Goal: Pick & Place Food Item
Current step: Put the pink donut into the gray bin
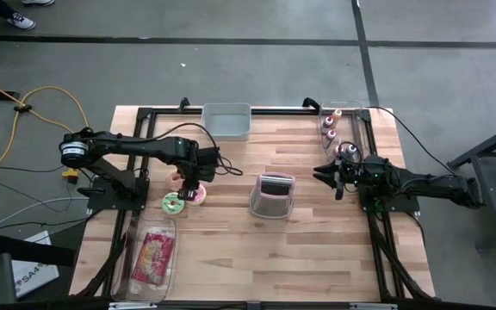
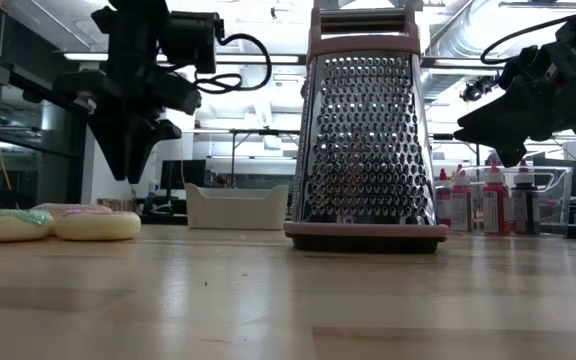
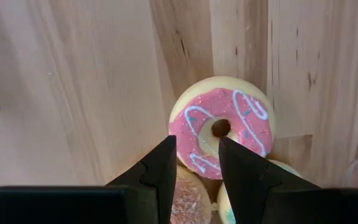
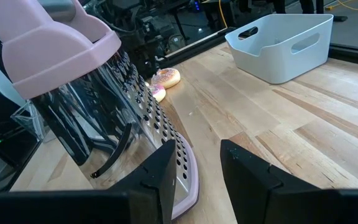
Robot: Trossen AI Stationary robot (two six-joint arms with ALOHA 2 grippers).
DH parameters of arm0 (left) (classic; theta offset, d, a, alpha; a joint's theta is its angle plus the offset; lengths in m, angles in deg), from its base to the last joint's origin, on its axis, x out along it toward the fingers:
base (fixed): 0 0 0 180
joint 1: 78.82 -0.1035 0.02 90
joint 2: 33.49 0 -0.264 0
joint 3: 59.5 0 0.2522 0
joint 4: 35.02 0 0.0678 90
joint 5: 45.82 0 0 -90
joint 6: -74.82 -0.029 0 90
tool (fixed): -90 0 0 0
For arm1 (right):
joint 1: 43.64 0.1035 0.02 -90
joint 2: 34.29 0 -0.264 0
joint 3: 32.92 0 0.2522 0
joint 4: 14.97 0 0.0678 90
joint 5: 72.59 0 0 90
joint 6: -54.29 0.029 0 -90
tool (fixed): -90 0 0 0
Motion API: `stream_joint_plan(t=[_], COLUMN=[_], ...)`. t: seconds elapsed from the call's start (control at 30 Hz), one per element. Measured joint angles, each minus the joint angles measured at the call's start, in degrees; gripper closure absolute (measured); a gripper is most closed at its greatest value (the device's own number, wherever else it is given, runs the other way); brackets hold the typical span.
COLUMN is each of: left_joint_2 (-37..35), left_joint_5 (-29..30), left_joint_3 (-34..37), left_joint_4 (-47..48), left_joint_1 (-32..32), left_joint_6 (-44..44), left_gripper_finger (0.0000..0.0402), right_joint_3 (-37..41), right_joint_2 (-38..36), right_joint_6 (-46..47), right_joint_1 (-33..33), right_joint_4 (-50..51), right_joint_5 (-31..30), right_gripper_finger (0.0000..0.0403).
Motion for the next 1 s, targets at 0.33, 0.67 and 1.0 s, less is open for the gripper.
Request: stream_joint_plan(t=[0.33,0.67,1.0], left_joint_2=[0.3,0.3,0.3], left_joint_5=[0.0,-0.1,-0.1], left_joint_3=[1.1,4.1,4.9], left_joint_4=[-1.2,-4.0,-5.5], left_joint_1=[0.0,0.0,0.0], left_joint_6=[0.5,0.1,-0.6], left_gripper_finger=[0.0286,0.0241,0.0195], right_joint_3=[0.0,0.0,0.0], right_joint_2=[0.0,0.0,0.0], right_joint_6=[0.0,0.0,0.0], right_joint_1=[0.0,0.0,0.0], right_joint_4=[0.0,0.0,0.0], right_joint_5=[0.0,0.0,0.0], right_gripper_finger=[0.0289,0.0289,0.0289])
